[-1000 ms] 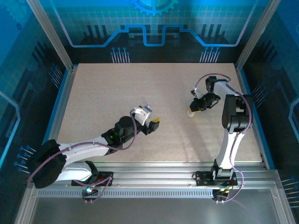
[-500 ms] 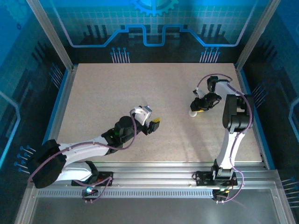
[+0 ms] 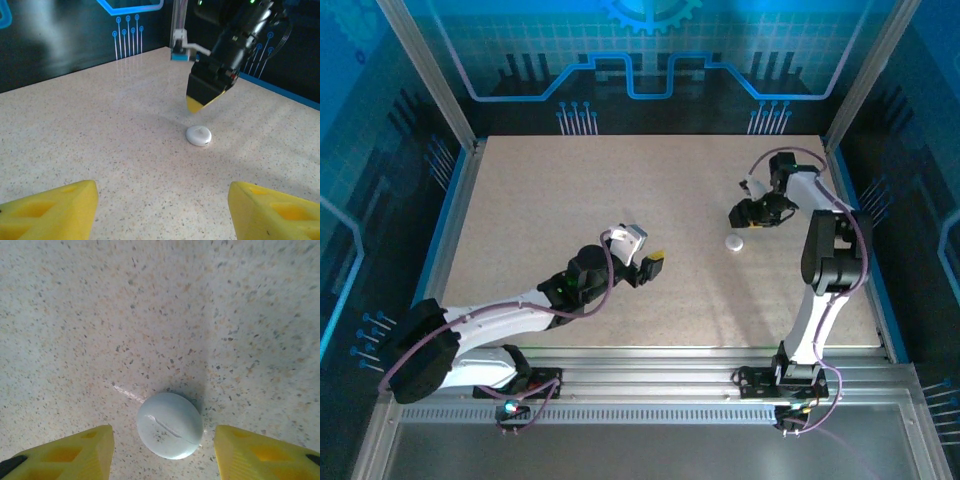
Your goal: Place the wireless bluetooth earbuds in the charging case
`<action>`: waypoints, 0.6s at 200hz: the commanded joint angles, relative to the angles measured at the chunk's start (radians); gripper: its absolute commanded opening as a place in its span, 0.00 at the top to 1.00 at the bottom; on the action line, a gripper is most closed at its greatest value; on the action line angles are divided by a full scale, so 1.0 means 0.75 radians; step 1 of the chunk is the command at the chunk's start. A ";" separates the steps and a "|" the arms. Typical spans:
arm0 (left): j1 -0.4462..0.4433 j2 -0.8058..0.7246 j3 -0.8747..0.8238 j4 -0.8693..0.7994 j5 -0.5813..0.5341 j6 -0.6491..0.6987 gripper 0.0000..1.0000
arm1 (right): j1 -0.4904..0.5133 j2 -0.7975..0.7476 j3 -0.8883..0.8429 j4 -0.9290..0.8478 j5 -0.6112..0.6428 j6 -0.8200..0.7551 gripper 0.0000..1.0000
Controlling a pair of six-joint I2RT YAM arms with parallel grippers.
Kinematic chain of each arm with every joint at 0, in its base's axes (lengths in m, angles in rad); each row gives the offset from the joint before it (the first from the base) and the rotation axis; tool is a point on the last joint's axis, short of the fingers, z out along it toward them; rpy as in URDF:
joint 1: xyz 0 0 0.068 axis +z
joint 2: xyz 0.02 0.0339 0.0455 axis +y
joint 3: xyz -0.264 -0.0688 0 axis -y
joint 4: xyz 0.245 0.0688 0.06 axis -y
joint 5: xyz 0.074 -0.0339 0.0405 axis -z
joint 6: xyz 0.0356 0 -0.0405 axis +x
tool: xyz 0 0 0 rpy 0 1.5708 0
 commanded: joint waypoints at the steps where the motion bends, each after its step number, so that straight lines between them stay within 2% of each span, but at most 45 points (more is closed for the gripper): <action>1: 0.014 -0.030 0.061 -0.063 0.009 -0.043 0.29 | -0.003 -0.082 -0.020 0.015 -0.005 0.046 0.43; 58: 0.050 -0.059 0.130 -0.281 0.006 -0.117 0.29 | 0.078 -0.251 -0.068 0.023 0.031 0.124 0.41; 120: 0.142 -0.113 0.217 -0.572 0.034 -0.241 0.28 | 0.244 -0.434 -0.120 0.022 0.105 0.255 0.39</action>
